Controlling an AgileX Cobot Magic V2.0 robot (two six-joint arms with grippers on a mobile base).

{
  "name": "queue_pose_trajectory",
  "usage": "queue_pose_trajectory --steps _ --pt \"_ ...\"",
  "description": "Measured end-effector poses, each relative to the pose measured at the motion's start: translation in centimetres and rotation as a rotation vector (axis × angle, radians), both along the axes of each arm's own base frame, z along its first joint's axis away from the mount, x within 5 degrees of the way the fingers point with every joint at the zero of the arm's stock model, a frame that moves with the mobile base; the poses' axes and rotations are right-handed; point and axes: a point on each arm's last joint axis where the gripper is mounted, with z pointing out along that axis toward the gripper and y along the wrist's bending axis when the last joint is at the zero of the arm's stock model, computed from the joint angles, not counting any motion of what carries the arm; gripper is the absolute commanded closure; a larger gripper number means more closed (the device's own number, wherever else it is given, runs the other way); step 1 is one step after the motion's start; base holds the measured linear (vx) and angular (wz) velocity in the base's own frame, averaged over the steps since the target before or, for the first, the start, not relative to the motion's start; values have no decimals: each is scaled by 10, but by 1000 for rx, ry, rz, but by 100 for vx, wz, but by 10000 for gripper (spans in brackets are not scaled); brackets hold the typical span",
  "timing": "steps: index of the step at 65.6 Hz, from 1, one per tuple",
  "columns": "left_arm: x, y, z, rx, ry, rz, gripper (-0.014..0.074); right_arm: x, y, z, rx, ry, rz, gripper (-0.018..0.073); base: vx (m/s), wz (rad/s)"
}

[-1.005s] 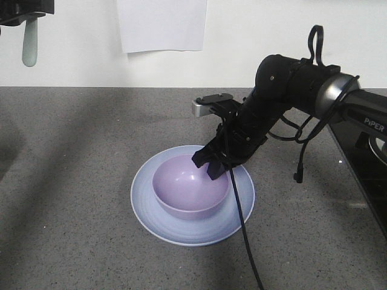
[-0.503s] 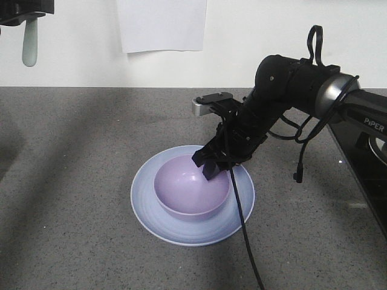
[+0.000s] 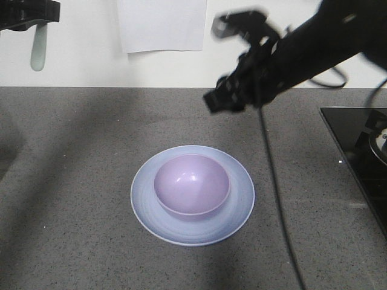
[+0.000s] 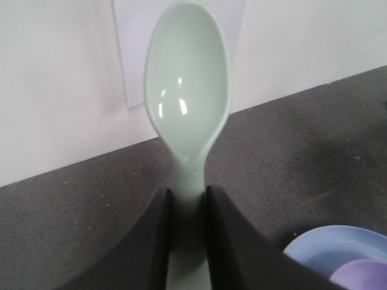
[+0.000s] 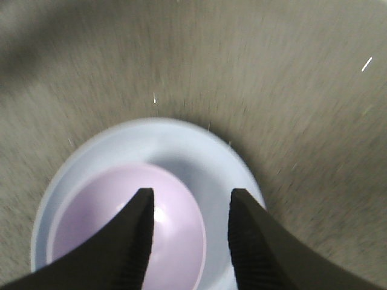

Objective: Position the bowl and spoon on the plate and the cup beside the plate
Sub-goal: 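Open the right gripper and raise it away from the bowl, then move the left gripper with the green spoon over the bowl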

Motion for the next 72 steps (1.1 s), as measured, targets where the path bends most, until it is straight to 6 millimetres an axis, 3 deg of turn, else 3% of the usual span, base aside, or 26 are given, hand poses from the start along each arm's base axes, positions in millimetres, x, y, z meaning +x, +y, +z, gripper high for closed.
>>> queue_pose_trajectory --steps 21,31,37,49,72 --pt "-7 -17 -2 36 -11 -256 603 -83 -44 131 217 -608 -111 361 0 0" --pt "0 -26 -17 74 54 -350 603 -113 -63 175 361 -893 -188 358 0 0" --pt "4 -39 -28 98 85 -400 603 -134 -72 191 419 -980 -206 357 0 0" --pt "11 -73 -54 205 148 -504 603 -163 -83 198 376 -992 -184 357 0 0" --pt "10 -136 -118 483 339 -707 603 -159 -82 157 71 -667 -95 357 0 0"
